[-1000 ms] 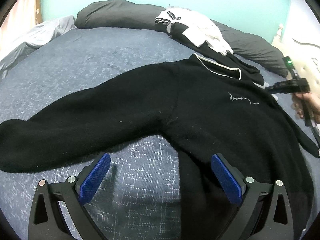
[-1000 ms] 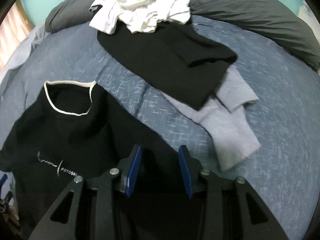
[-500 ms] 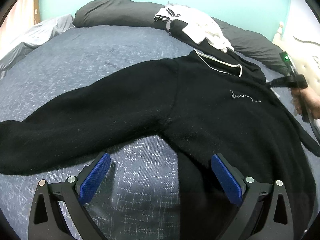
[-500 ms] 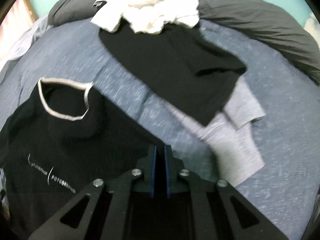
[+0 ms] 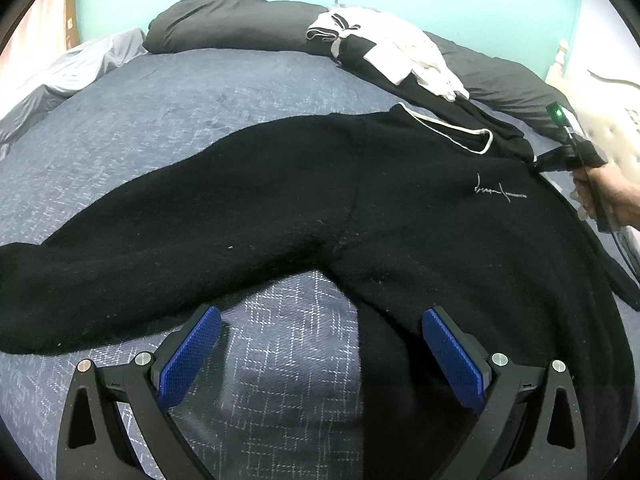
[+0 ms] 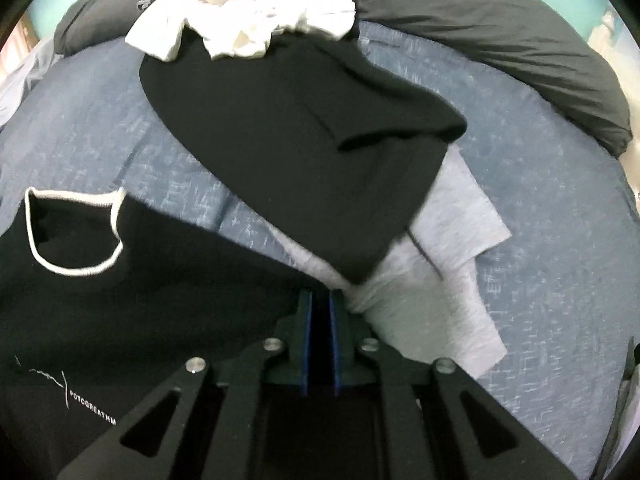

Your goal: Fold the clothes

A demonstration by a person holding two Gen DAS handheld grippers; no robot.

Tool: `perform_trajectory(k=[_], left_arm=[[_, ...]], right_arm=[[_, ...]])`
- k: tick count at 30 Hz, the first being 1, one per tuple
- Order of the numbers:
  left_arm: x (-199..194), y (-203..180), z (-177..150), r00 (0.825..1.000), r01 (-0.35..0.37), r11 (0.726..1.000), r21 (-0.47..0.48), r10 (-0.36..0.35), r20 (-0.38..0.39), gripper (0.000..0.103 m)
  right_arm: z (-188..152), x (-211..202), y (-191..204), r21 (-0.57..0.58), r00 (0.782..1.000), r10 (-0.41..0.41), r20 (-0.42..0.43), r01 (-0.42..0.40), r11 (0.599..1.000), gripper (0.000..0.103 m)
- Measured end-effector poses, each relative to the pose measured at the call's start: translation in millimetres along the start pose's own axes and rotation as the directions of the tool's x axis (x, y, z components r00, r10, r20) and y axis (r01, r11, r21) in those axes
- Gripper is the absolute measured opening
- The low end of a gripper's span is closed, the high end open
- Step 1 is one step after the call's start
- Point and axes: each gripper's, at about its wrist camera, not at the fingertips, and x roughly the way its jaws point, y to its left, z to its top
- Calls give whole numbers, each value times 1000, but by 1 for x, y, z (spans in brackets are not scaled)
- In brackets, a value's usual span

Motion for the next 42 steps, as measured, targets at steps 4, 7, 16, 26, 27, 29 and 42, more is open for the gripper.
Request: perform_trajectory(k=[4,7,16,26,27,29,42], left_arm=[[0,0,1,1000,6,1000,-2,-6,2,103],[0,0,1,1000,10,1000,-3,-10,3,103],[1,10,8,1000,-5,1000,-22,5,5,103],[0,35,9,1000,-13,998,-58,13,6,103],[0,36,9,1000,-13,998,-61,13,6,103],[1,39,9,1000,-11,998,-67,12,7,103],[1,47,9,1000,-4,997,-78,4,5,103]], right_arm=[[7,-28,0,38,996,4,84,-7,999,19],[17,-56,17,40,982,83,169,-91,995,30],[48,-66,140,-89,917,383,110,-375,923,35],[66,-35,218,-74,869,495,12,-493,867,41],[69,-30,222,-68,867,498,7,-496,866,41],[75,-21,229,-53,863,505,-2,-504,862,41],[105,-12,235,-14,877,476,71,-476,879,7]])
